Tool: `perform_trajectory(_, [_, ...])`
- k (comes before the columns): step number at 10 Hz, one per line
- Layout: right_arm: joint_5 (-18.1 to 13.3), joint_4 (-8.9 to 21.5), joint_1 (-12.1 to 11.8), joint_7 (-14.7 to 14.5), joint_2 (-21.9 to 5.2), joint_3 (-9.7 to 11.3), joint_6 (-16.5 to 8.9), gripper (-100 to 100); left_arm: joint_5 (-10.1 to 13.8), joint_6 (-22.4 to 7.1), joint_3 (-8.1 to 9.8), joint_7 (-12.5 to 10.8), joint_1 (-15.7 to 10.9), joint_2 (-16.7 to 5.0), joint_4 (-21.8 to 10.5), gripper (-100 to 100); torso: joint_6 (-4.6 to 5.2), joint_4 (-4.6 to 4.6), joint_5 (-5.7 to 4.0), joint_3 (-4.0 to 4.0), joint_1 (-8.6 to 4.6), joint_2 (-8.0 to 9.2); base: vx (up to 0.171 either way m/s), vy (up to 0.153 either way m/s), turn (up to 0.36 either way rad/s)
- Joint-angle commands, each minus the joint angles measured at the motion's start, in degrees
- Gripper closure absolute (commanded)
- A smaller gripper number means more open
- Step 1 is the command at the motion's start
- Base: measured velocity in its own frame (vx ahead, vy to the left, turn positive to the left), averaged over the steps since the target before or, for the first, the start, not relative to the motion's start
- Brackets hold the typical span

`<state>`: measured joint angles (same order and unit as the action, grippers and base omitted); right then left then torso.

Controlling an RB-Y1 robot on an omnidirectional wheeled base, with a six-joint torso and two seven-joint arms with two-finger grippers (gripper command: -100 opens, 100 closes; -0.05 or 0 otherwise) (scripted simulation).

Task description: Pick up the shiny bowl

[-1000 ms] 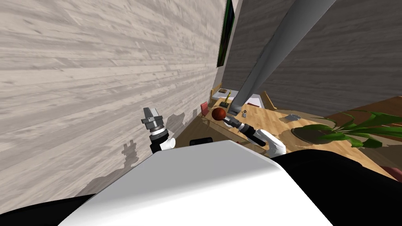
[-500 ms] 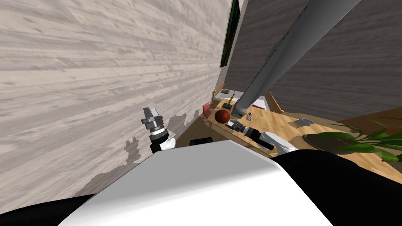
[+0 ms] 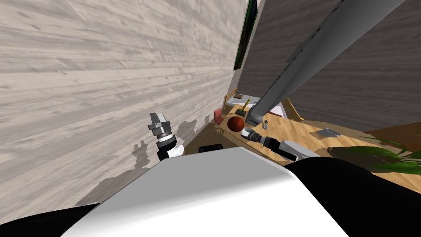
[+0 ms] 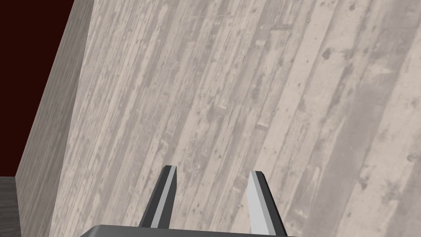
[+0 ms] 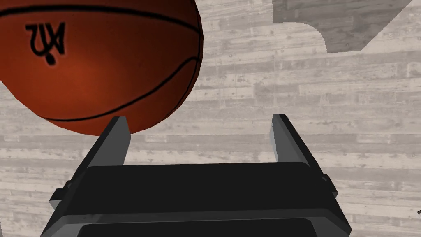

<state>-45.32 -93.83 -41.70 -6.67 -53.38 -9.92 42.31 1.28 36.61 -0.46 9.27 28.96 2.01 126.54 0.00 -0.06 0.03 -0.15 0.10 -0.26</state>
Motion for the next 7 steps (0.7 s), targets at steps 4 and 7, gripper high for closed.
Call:
perform_trajectory(4, [-3.31,5.71,-2.79,-3.22,-2.92,0.58,-0.10,-100,0.00,0.00,0.00,0.00,0.01,0.00,0.00,0,0.00,-0.03,0.02,-0.08,0.04,-0.12,0.096,0.034,0.060])
perform_trajectory(7, [-5.29,10.12,-5.08,-5.56,-5.09,0.90,-0.14,-100,0.00,0.00,0.00,0.00,0.00,0.00,0.00,0,-0.01,0.00,-0.01,-0.02,0.04,-0.04,0.078,0.027,0.074])
